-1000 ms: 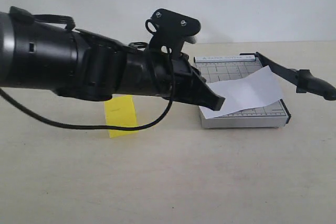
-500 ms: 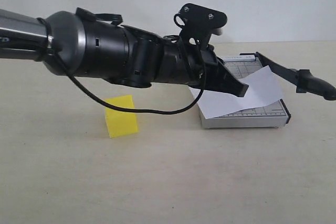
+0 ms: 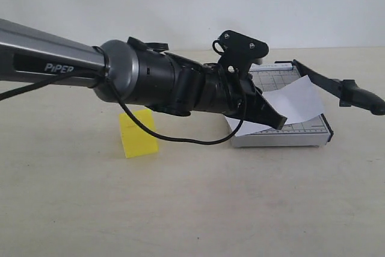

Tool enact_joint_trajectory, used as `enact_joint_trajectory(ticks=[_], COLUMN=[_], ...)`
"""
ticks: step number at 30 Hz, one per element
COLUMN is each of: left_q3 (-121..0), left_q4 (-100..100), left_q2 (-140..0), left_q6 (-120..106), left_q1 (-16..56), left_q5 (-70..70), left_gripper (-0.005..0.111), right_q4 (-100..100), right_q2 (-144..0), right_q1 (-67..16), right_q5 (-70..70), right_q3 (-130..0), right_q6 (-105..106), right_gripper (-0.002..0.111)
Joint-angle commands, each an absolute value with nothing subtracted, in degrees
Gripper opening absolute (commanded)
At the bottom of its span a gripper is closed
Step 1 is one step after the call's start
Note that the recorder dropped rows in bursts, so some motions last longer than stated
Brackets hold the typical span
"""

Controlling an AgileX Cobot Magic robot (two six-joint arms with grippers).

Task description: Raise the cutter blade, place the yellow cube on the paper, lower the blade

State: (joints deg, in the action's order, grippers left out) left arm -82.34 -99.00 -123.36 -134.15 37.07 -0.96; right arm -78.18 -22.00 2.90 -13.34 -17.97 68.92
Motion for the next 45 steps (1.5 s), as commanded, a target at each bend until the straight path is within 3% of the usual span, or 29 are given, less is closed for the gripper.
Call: enact_joint_trajectory(ticks=[1,34,45], left_q3=[-84.52,-91.67,-92.04], left_q4=[-98.95,-94.81,-84.15], left_q2=[-125.25,-134.84,-135.37], left_q6=[-134.55,-136.66,-136.66], left_q1=[37.38,37.28,37.28], left_q5=[-1.2,6.03,6.03], left_gripper=[0.004,0.004,0.004], right_q4=[-78.1,-78.1,-78.1], right_q2=[-21.88,-21.88,-21.88], right_q1=[2.82,2.82,2.82], right_q5=[-13.14,-11.75,-11.75], right_q3=[-17.84,-17.84,-17.84], right_q6=[69.03,69.03,69.03], right_gripper=[0.0,0.0,0.0])
